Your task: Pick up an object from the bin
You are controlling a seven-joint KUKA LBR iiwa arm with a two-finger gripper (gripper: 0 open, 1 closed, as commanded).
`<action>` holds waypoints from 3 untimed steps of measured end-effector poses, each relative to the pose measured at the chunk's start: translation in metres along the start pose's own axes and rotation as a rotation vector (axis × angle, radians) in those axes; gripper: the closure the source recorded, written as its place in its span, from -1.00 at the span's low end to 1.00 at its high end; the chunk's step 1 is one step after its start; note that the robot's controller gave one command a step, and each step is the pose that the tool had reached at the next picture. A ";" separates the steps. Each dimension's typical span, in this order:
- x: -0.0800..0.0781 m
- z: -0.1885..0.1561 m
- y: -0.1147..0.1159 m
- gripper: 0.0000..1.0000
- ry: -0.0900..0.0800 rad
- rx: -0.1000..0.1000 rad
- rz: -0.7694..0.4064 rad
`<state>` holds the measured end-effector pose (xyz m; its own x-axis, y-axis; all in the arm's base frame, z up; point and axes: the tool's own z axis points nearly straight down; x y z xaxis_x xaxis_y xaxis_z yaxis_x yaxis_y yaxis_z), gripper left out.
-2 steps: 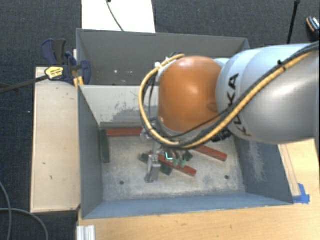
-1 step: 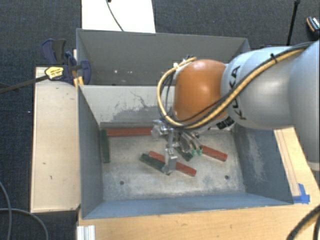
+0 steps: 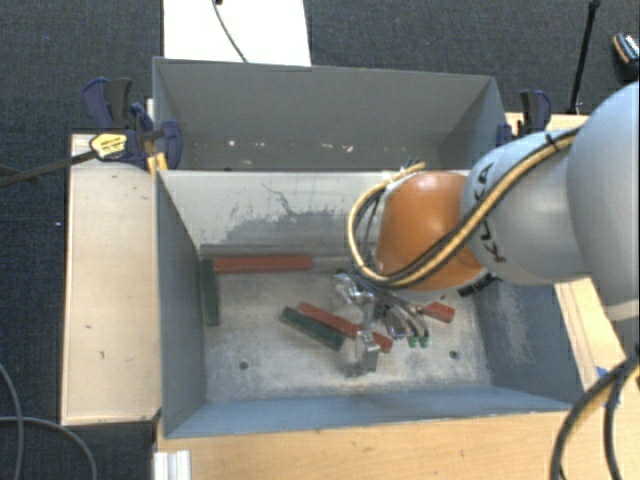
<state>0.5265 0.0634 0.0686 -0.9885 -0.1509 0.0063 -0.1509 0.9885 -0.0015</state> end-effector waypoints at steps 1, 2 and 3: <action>-0.003 -0.004 0.004 1.00 -0.008 -0.002 0.002; -0.003 -0.129 -0.034 1.00 -0.017 0.000 0.030; -0.002 -0.125 -0.033 -1.00 -0.009 -0.002 0.032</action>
Offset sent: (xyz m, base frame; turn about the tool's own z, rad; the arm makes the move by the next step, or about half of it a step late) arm 0.0000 0.0000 0.0000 0.0000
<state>0.5340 0.0317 0.1935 -0.9928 -0.1195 -0.0024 -0.1195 0.9928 0.0007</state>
